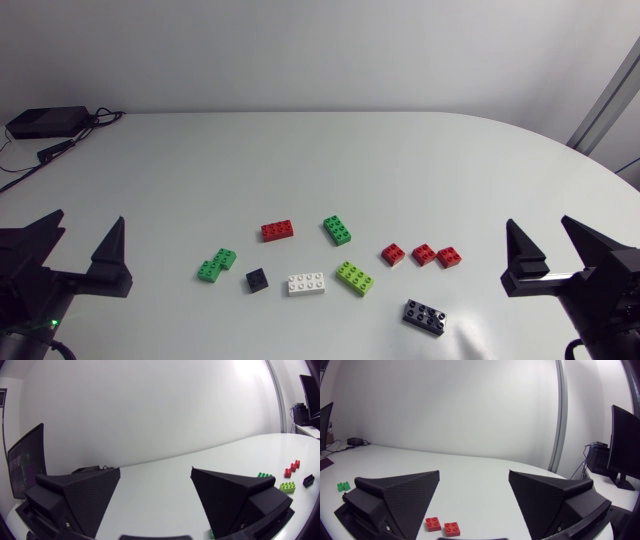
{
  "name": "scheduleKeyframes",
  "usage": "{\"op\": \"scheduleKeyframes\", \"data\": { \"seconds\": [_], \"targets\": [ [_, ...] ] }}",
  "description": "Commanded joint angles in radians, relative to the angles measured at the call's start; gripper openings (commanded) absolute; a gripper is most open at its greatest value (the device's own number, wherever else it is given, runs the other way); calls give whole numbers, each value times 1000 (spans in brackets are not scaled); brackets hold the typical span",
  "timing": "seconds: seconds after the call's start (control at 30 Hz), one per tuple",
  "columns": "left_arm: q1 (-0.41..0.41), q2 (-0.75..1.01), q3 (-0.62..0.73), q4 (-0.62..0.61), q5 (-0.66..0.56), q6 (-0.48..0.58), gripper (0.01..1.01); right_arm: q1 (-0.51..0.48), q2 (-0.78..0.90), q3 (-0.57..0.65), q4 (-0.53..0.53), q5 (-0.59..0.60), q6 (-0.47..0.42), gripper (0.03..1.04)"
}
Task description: Separate the duplo bricks
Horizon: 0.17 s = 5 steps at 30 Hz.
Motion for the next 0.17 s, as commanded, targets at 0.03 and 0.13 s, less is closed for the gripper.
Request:
{"op": "scheduleKeyframes", "data": {
  "seconds": [0.03,0.13],
  "targets": [
    [18,-17,-25,-3,12,12,987,-6,-9,-39,-8,-4,23,993],
    [26,-17,-24,-5,12,12,987,-9,-9,-38,-13,-4,23,993]
  ]
}}
